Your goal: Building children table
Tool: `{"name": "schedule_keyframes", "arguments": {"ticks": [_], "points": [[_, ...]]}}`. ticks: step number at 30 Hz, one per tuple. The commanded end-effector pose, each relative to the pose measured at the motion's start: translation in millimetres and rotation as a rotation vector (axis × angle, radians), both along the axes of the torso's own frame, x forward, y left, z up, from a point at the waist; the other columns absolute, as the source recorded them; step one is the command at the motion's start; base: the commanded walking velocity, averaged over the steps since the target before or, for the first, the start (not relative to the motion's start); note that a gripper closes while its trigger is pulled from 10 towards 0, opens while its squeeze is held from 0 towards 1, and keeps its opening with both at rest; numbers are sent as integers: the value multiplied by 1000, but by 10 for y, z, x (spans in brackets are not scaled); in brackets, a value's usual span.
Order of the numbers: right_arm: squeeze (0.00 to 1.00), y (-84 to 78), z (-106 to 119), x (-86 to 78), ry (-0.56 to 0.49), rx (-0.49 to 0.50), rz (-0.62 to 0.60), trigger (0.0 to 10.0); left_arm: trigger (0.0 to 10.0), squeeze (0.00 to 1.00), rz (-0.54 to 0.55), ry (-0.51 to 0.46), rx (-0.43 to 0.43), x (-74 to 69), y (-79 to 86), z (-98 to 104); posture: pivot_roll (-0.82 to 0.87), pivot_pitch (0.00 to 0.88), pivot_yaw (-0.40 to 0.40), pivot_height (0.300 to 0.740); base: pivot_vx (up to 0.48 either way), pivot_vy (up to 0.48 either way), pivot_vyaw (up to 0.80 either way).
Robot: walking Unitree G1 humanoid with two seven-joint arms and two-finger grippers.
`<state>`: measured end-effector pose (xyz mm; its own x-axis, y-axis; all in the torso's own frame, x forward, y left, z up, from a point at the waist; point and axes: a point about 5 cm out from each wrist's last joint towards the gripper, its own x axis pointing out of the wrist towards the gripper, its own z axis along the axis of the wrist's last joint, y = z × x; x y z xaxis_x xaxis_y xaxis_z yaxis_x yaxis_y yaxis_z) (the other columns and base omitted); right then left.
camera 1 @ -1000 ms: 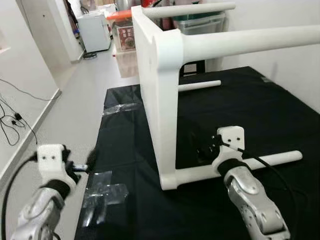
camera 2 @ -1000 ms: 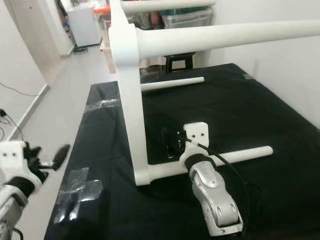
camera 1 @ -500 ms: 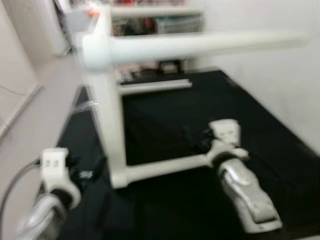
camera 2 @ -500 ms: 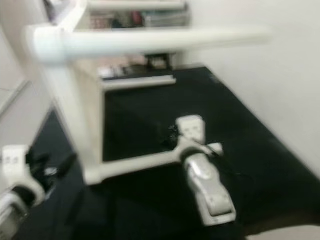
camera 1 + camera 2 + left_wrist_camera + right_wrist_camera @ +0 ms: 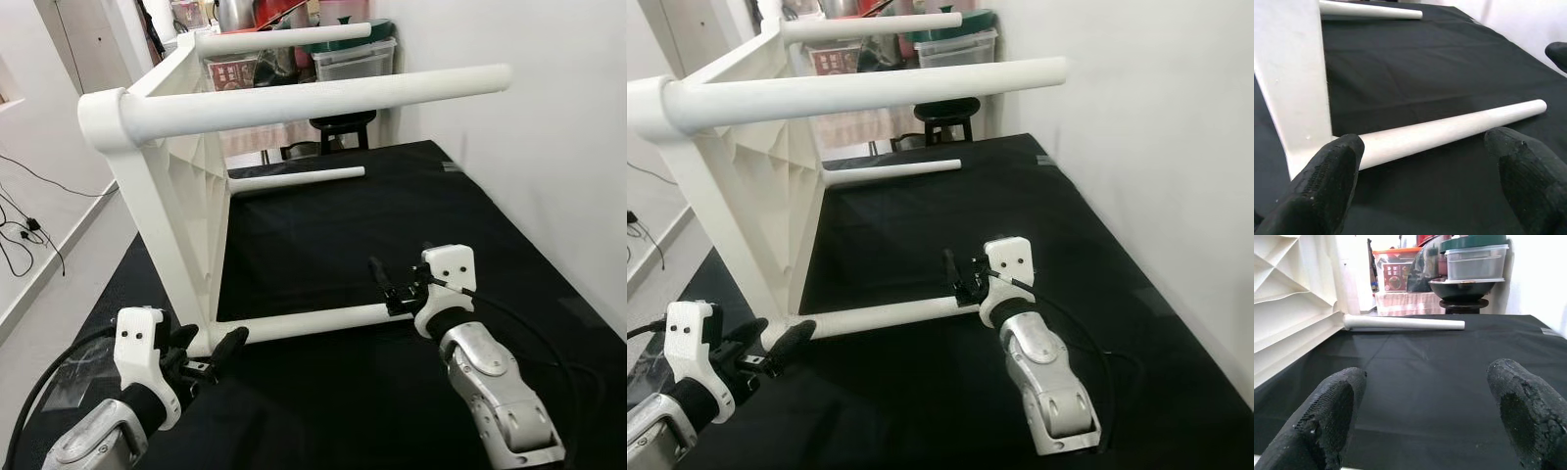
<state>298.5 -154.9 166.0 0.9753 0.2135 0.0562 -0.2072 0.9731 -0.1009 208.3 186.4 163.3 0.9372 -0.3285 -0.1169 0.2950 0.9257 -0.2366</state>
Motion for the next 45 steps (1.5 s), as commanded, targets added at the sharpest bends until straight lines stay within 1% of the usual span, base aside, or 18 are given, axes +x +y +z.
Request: {"name": "schedule_keyframes", "arguments": {"ticks": [1,3,4,7,13,22,24,28,30,31,32,34,37,38,41,43,44,45], "points": [[0,62,12,14,-9,0,18,10000,3686,0,-1,-13,17,77,40,23,1,0,91,740,0,0,0],[0,62,16,16,-10,0,18,10000,3686,0,1,-18,19,113,48,31,1,0,91,740,0,0,0],[0,56,27,19,-13,0,17,10000,0,0,-7,-31,19,185,42,40,-11,0,83,740,0,0,0],[0,49,39,22,-16,-2,17,10000,0,0,-15,-42,15,245,30,50,-21,0,79,740,0,0,0],[0,-14,192,28,-62,-28,23,10000,0,0,-37,-85,-24,557,-49,65,-63,0,74,740,0,0,0],[0,-115,299,-64,-102,-64,59,10000,0,0,-70,-79,-20,672,-90,38,-78,0,77,740,0,0,0],[0,-245,427,-154,-160,-92,57,10000,0,0,-69,-66,-8,688,-67,-5,-84,0,78,740,0,0,0],[0,-363,536,-213,-202,-134,26,10000,0,0,-66,-59,1,703,-43,-36,-84,0,83,740,0,0,0],[0,-554,639,-254,-239,-194,-56,10000,0,0,-64,-57,7,722,-39,-55,-82,0,87,740,0,0,0],[0,-554,639,-254,-239,-194,-56,10000,0,0,-64,-57,7,722,-39,-55,-82,0,87,740,0,0,0],[0,-657,688,-267,-256,-224,-106,10000,0,0,-65,-58,10,736,-43,-62,-84,0,89,740,0,0,0],[0,-657,688,-267,-256,-224,-106,10000,0,0,-65,-58,10,736,-43,-62,-84,0,89,740,0,0,0],[0,-858,886,-270,-328,-297,-218,10000,0,0,-69,-63,13,759,-56,-69,-84,0,93,740,0,0,0],[0,-869,984,-260,-364,-325,-231,10000,0,0,-68,-64,17,764,-56,-72,-83,0,96,740,0,0,0],[0,-870,1049,-259,-386,-342,-235,10000,0,0,-68,-65,19,769,-55,-76,-83,0,97,740,0,0,0],[0,-710,1315,-213,-495,-487,-169,10000,0,0,-55,-64,25,782,-48,-90,-82,0,99,740,0,0,0],[0,-577,1444,-187,-551,-591,-111,10000,824,0,-50,-65,29,786,-50,-98,-81,0,93,740,0,0,0],[0,-489,1519,-175,-585,-661,-74,10000,824,0,-48,-65,32,788,-52,-103,-81,0,93,740,0,0,0]]}}
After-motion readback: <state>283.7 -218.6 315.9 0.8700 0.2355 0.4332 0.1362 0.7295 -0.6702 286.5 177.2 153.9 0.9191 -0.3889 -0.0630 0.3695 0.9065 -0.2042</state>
